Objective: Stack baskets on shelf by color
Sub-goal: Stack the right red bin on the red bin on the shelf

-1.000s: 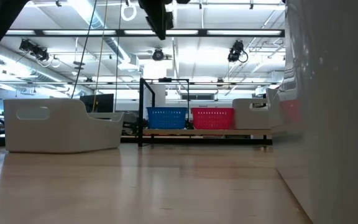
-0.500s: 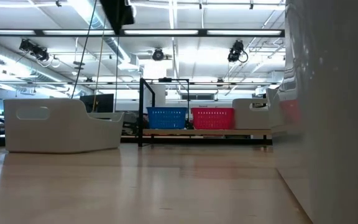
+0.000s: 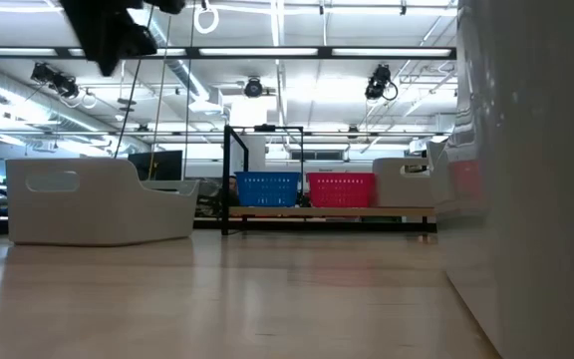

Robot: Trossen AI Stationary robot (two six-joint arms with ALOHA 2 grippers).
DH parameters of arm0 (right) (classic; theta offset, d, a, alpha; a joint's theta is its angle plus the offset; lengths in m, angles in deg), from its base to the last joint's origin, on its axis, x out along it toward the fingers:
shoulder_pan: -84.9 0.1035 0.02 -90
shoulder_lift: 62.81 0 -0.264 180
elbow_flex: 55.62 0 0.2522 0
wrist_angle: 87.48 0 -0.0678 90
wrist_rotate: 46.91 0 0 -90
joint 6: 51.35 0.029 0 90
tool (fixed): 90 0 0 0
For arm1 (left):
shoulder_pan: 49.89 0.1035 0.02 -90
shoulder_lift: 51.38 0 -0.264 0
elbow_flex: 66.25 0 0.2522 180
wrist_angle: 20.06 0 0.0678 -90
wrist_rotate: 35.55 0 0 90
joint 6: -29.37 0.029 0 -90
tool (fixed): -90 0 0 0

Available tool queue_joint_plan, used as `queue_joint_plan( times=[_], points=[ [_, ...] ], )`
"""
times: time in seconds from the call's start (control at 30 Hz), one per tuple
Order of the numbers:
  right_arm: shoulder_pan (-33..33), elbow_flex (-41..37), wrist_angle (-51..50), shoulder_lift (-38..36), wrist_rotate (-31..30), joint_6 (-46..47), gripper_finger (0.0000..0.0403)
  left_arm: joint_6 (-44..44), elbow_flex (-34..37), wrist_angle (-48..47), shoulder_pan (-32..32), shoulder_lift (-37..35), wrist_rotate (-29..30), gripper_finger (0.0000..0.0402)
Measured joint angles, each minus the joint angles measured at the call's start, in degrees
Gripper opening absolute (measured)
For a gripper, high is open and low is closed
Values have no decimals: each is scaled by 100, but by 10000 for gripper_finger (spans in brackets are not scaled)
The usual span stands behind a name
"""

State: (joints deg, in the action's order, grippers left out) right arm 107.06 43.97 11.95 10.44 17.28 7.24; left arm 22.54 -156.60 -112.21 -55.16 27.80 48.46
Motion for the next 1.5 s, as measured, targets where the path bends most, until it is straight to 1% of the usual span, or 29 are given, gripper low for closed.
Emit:
queue_joint_plan(
  times=[0.17,0.27,0.37,0.5,0.6,0.77,0.87,1.03,1.27,1.43,1.5],
  points=[
    [-205,2,213,418,349,229,129,300,744,57,-286,-438,-236,146],
    [-245,0,357,672,380,558,129,391,1336,155,-407,-747,-298,152],
    [-250,2,721,924,372,754,129,495,1876,335,-440,-1032,-297,159],
    [-258,2,1178,1259,495,828,129,500,2393,702,-434,-1320,-285,166],
    [-285,0,1225,1474,729,1173,129,492,2651,1024,-438,-1498,-289,168],
    [-276,0,1272,1726,1069,1744,129,596,2913,1248,-494,-1631,-236,166],
    [-218,0,1287,1802,1045,2150,129,747,2988,1243,-556,-1630,-205,167],
    [-81,4,1202,1926,1021,2913,129,750,3023,1435,-694,-1630,-106,169],
    [246,4,336,2050,1259,4175,129,748,3023,1876,-775,-1623,79,169],
    [528,4,-229,2050,1394,4637,129,755,3023,1985,-766,-1621,246,169],
    [616,3,-738,2050,1400,4826,129,750,3023,2019,-766,-1621,270,169]
  ],
)
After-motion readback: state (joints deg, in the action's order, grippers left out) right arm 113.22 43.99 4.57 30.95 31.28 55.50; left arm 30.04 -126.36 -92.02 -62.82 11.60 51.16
